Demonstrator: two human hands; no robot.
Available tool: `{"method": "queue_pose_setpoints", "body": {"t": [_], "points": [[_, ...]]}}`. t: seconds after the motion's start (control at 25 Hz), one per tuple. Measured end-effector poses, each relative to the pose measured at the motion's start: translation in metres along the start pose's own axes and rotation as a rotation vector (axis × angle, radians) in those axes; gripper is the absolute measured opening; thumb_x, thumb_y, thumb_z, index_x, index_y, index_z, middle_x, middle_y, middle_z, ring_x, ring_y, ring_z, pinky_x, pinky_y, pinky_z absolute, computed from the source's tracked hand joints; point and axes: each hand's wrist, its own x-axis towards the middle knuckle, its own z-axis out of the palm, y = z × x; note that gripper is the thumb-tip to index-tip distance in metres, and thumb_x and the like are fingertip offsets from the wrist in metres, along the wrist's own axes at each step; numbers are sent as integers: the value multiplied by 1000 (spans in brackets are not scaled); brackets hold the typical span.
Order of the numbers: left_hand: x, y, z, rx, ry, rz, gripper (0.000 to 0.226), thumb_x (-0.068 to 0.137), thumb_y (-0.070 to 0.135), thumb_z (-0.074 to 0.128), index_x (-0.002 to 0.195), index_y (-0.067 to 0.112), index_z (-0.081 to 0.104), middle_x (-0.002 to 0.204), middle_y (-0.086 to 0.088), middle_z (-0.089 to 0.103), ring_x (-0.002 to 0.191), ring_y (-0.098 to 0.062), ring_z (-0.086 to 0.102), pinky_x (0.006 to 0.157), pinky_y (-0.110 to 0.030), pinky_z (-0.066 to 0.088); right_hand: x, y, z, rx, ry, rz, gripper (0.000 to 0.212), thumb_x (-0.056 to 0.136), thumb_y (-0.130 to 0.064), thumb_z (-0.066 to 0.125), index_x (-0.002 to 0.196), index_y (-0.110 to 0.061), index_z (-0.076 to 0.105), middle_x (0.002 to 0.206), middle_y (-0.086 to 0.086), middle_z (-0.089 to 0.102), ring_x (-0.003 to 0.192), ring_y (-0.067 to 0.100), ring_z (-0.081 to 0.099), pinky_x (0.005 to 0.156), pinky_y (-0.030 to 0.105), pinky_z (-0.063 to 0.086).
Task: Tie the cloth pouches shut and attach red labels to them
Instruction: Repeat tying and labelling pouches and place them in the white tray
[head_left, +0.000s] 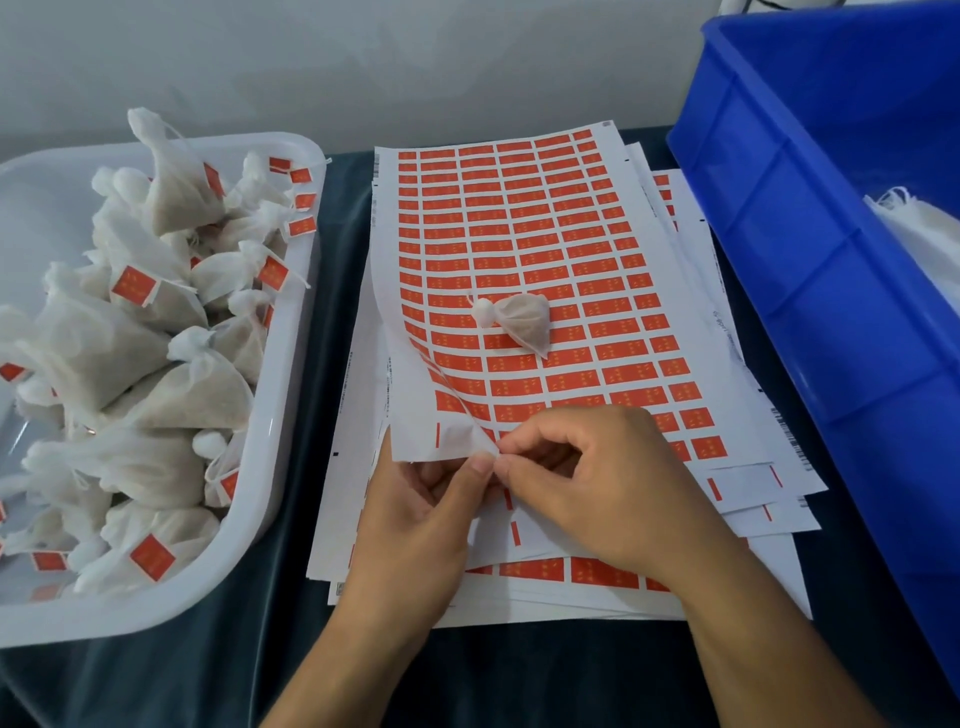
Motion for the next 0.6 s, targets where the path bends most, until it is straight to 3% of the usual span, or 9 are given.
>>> {"method": "queue_pose_setpoints", "body": {"t": [0.24,0.48,0.6], "points": [[0,-4,2,43,30,20,45,97,32,65,140,29,55,126,6,72,112,-21,72,93,-46,59,2,2,2,-87,46,8,11,95,-42,68,87,-37,73,85,-25,71,92,-10,63,72,-3,45],[-2,-3,2,39,32,24,40,98,33,62,137,29,58,123,7,73,111,-19,72,92,-44,60,4,1,4,-79,34,28,19,96,-43,65,78,-43,60,79,-29,64,92,-14,59,69,-5,41],[-2,-1,2,27,37,35,38,100,29,62,137,28,58,123,6,73,112,-19,72,93,-44,59,5,2,3,-47,33,31,16,97,-44,63,81,-42,62,79,-29,65,92,-13,60,69,-4,42]]}}
